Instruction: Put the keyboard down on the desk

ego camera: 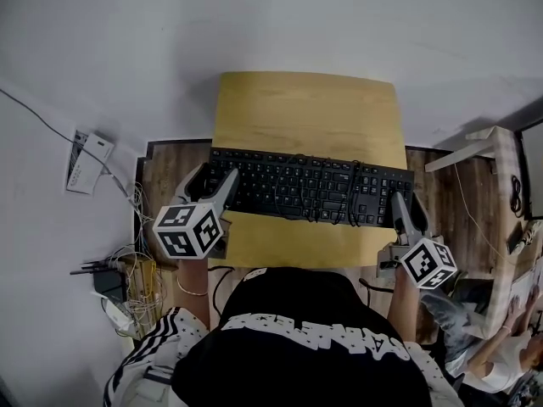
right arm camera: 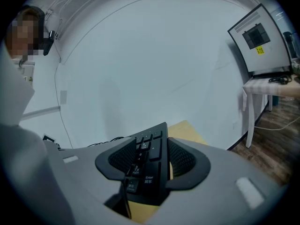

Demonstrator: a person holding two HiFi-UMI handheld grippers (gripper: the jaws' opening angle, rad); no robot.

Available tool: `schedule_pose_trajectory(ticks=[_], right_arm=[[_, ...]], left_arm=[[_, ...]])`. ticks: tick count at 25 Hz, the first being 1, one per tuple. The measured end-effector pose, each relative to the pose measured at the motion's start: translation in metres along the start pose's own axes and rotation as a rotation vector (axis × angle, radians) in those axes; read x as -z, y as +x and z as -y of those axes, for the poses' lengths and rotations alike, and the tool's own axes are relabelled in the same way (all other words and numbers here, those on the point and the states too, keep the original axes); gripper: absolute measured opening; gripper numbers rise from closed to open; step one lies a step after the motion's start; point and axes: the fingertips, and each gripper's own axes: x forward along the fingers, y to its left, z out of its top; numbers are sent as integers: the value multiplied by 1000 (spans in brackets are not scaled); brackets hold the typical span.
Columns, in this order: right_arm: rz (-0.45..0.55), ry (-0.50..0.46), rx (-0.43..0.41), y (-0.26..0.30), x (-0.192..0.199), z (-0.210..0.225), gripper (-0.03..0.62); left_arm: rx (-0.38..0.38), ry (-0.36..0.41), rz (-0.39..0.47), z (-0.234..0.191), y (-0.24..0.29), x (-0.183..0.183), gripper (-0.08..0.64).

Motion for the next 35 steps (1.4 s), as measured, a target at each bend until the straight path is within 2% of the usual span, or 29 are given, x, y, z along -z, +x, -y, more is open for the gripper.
schedule_pose_trajectory(ticks=[6, 9, 15, 19, 35], right_arm=[[-30, 4, 1, 3, 3, 2, 213], [-31, 1, 0, -10, 0, -10, 213], [142, -40, -11, -38, -49, -55, 213], [136, -42, -14, -51, -50, -60, 213], [67, -12, -14, -25, -33, -29, 213]], left_arm=[[-14, -17, -27, -1, 0, 7, 275], [-12, -18, -27, -1, -18, 4, 275], [72, 53, 114, 8, -43, -67, 275], [65, 50, 102, 12, -59, -63, 275], [23, 42, 26, 13, -34, -39, 274]])
